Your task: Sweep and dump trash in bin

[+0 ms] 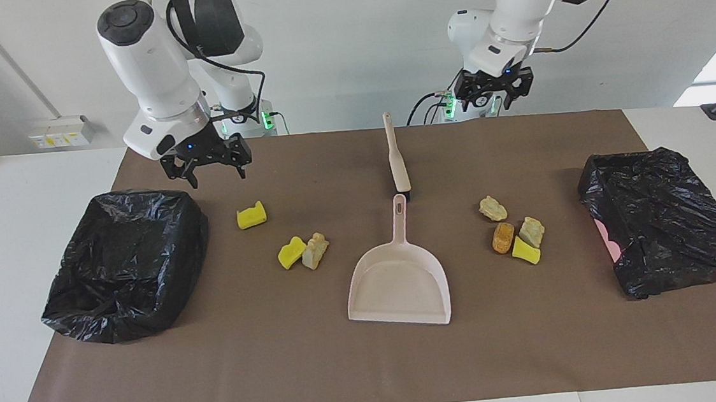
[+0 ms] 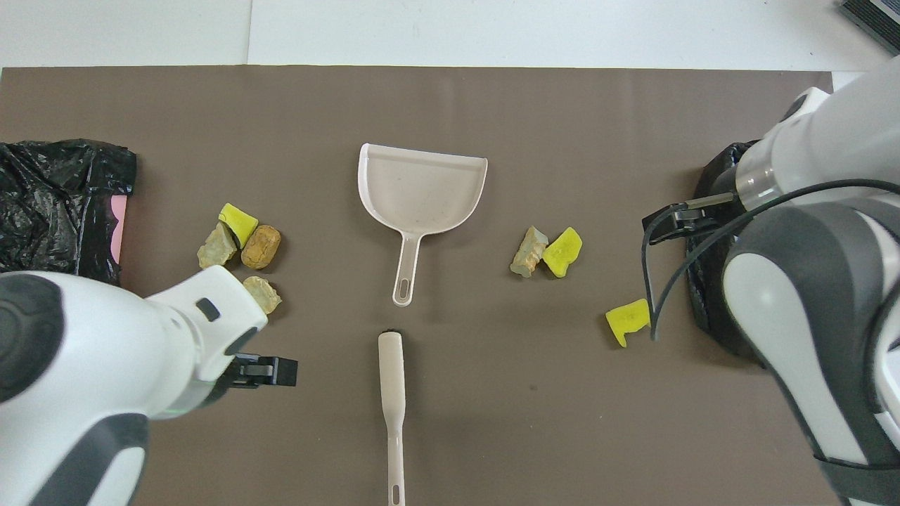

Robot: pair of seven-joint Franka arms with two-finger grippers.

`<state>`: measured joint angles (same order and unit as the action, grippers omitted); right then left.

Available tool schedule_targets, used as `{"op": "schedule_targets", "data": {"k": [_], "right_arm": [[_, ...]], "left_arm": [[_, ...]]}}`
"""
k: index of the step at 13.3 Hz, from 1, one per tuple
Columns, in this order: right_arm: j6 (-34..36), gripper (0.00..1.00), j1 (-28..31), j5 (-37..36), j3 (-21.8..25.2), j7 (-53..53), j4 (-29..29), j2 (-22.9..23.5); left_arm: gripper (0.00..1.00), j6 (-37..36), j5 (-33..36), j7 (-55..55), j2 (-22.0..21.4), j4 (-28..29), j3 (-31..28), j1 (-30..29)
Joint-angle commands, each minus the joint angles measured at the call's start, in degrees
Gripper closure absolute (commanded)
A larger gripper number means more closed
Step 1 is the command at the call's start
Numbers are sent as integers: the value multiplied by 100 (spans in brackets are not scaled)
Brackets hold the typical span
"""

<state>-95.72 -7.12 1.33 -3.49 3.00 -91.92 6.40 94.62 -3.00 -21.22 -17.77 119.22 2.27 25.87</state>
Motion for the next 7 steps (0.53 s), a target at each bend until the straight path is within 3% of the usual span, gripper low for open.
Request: {"op": "schedule_targets", "data": {"k": [1,5,7], "right_arm": [[-507,0,-315,139,-2,445,-10,483],[-1289,0,-860,218,-11,1341,8,1064],[-1589,0,-1115,289,-11,1755,77,1293]], "left_arm": [[0,688,-270,-477,-428,943,-113,636],[0,1971,-280,-1024,-323,1849,-121,1507],[0,2426,-280,-1364,157,2078,-121,1998]]}}
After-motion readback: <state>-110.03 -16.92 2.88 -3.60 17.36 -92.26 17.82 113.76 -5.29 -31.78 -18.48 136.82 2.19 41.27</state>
